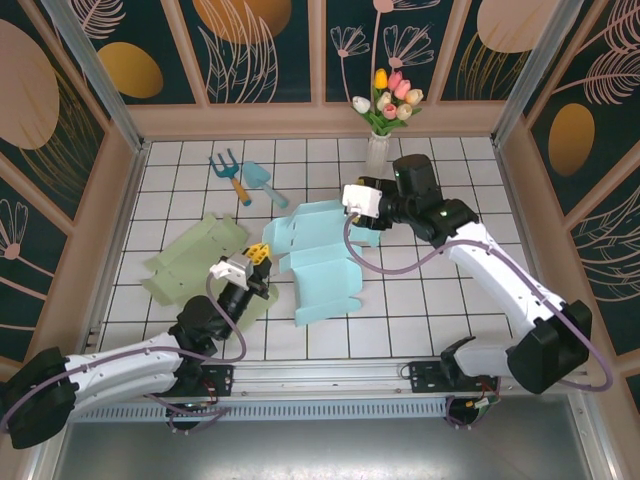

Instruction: Fold the paper box

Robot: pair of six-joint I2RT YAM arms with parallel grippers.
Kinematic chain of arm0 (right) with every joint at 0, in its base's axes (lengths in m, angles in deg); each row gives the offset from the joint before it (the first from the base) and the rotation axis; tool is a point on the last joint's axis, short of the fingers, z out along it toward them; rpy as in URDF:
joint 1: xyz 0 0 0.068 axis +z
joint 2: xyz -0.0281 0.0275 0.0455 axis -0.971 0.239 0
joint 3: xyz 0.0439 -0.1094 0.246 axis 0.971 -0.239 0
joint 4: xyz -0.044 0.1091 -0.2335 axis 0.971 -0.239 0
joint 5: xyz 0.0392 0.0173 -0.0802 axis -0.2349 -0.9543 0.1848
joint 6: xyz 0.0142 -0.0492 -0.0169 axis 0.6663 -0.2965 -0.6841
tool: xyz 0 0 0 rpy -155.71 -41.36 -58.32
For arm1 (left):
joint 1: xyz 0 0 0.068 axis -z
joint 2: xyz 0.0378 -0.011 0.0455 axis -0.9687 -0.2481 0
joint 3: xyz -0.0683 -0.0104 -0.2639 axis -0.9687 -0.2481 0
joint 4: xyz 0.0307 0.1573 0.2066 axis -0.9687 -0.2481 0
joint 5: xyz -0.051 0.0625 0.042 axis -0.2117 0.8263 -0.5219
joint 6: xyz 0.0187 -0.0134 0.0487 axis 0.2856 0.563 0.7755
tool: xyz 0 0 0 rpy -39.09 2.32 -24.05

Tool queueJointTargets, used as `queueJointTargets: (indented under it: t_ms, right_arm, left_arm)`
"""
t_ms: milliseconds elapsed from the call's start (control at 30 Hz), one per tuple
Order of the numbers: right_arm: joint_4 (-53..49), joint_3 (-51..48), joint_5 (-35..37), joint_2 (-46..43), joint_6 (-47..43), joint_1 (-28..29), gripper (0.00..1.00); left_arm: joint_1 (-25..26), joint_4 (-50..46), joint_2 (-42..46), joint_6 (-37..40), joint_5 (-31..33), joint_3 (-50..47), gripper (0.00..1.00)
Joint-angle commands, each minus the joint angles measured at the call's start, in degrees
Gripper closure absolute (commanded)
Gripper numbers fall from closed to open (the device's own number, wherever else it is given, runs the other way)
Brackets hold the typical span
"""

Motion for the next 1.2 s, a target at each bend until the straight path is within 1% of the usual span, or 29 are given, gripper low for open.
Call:
queueJointTargets:
  t_ms: [0,100,200,300,467,567,600,667,700,767,800,833,867,900,933,967,1033,1067,1133,1167]
  right_arm:
    - [-5.1,3.8,-2.9,2.3,-3.4,-0.3,0.45]
    - [-8.1,7.2,-5.0,4.4,-2.8,0.2,0.54]
    - [-10.7,9.4,-4.0,6.4,-2.7,0.5,0.60]
    - [-12.2,9.9,-3.4,7.3,-3.3,0.5,0.62]
    - [-14.5,11.4,-4.2,7.9,-3.7,0.5,0.69]
    - [-15.2,12.0,-4.5,7.9,-3.6,0.7,0.79]
    - [-15.6,12.0,-4.4,7.9,-3.7,0.7,0.83]
    - [-16.4,12.2,-4.3,7.9,-3.5,0.7,0.96]
    - [-16.9,12.3,-4.3,7.9,-3.4,0.7,1.00]
    - [-17.7,12.8,-3.5,8.2,-2.3,0.7,1.00]
    - [-17.7,13.2,-2.5,8.4,-0.9,0.7,1.00]
    - [-17.6,13.7,-1.2,8.6,0.3,0.7,1.00]
    - [-17.3,14.1,0.7,8.9,2.4,0.7,1.00]
    - [-17.3,14.7,3.2,9.3,4.4,0.7,1.00]
    - [-17.6,15.5,5.5,9.8,5.8,0.7,1.00]
    - [-18.5,16.3,7.9,10.4,7.4,0.7,1.00]
    - [-19.8,17.3,11.8,11.3,9.9,0.7,1.00]
    - [-20.0,17.2,12.5,11.6,10.3,0.7,1.00]
    - [-20.0,16.6,13.9,11.8,11.1,0.7,1.00]
    - [-20.1,16.4,14.3,11.8,11.4,0.7,1.00]
  left_arm:
    - [0.0,3.2,0.9,1.6,-0.7,-0.6,1.00]
    - [0.0,3.7,0.7,1.9,-0.8,-0.9,1.00]
    - [0.0,3.8,0.6,2.1,-0.7,-0.8,1.00]
    - [0.0,3.8,0.7,2.2,-0.7,-0.8,1.00]
    - [0.0,4.1,0.3,2.2,-0.6,-0.8,1.00]
    - [-0.1,4.2,-0.2,2.3,-0.5,-0.7,1.00]
    - [0.0,4.2,-0.3,2.2,-0.4,-0.6,1.00]
    - [0.0,4.2,-0.4,2.1,0.0,-0.5,1.00]
    - [-0.1,4.2,-0.5,1.8,0.5,-0.3,1.00]
    - [0.0,3.8,-0.9,0.5,2.8,0.5,1.00]
    - [-0.1,3.5,-1.2,-1.0,5.5,1.2,0.97]
    - [-0.1,2.7,-1.5,-2.8,8.9,2.3,0.88]
    - [0.0,-0.6,-1.6,-5.8,12.7,4.5,0.78]
    - [-0.1,-6.1,-1.3,-9.1,15.5,7.2,0.77]
    - [-0.1,-11.2,-0.9,-12.1,16.8,9.7,0.77]
    - [0.0,-17.3,-0.2,-15.9,17.2,12.3,0.79]
    - [-0.1,-27.1,1.7,-23.4,14.2,16.4,0.85]
    - [0.0,-29.8,2.3,-26.2,11.5,17.7,0.85]
    - [0.0,-32.4,3.0,-30.8,4.2,19.6,0.83]
    - [0.0,-32.6,3.0,-32.6,1.6,20.1,0.83]
